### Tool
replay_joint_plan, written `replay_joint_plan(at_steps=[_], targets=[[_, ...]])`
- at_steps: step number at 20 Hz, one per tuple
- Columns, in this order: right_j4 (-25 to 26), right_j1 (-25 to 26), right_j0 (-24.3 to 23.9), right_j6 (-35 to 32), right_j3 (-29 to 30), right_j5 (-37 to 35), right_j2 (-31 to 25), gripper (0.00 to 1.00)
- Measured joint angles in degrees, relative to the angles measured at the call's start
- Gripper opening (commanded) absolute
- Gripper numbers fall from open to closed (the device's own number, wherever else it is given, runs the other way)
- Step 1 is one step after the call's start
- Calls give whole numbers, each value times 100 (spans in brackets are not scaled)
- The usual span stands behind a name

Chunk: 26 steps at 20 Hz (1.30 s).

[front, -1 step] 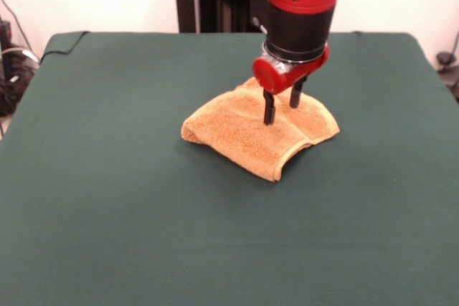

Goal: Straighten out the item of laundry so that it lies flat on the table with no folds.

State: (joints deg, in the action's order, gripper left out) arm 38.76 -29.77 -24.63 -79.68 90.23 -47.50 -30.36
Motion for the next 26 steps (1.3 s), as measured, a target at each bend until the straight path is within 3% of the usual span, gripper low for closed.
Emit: replay_joint_plan(at_steps=[10,26], targets=[[2,6,41,0,486,28,36,100],[1,472,333,-1,443,674,386,100]])
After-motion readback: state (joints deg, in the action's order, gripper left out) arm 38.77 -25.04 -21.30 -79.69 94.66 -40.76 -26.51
